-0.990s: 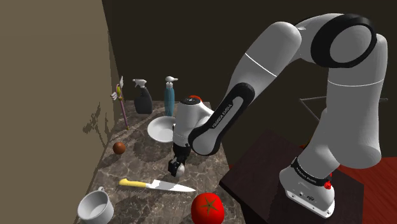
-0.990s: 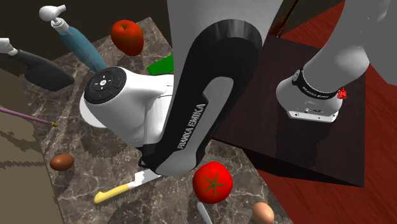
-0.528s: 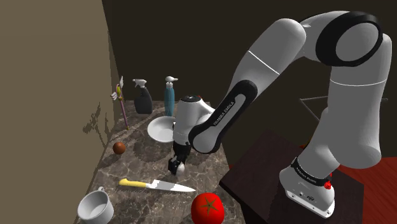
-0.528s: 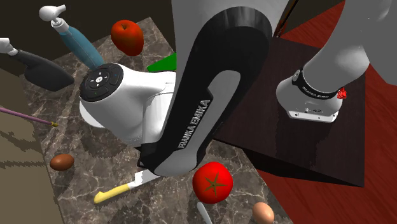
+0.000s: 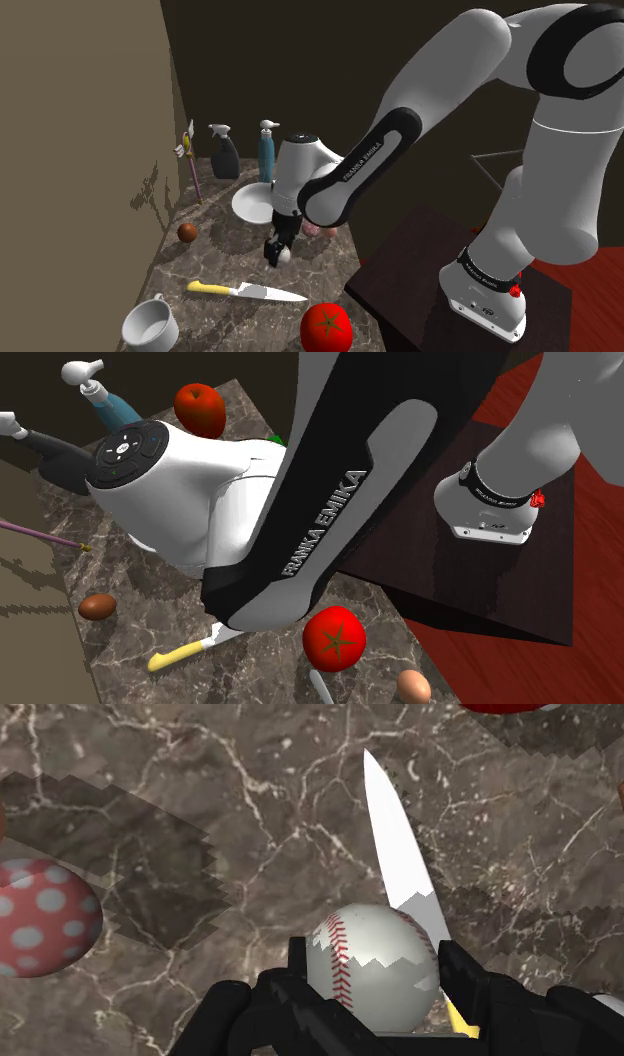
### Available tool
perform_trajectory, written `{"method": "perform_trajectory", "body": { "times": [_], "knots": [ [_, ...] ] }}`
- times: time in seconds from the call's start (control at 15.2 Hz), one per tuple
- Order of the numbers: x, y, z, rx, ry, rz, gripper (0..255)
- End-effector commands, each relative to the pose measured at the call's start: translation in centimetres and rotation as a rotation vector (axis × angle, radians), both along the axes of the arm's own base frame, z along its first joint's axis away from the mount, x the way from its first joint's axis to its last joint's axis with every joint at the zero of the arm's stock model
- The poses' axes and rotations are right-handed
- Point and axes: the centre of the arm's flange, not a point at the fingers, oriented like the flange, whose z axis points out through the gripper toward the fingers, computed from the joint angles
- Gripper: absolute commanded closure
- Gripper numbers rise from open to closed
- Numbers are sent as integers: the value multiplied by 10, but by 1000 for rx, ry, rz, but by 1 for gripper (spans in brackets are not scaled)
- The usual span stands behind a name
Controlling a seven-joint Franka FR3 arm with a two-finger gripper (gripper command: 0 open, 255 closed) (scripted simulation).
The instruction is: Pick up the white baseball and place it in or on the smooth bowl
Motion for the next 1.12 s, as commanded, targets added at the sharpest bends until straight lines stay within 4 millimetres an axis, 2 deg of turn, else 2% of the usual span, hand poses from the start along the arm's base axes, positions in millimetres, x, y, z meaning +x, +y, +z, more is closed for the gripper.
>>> {"method": "perform_trajectory", "body": {
  "times": [0.0, 0.92, 1.06],
  "knots": [
    [0, 0, 11, 0, 0, 0, 255],
    [-1, 0, 81, 0, 0, 0, 255],
    [24, -11, 82, 0, 0, 0, 255]
  ]
}}
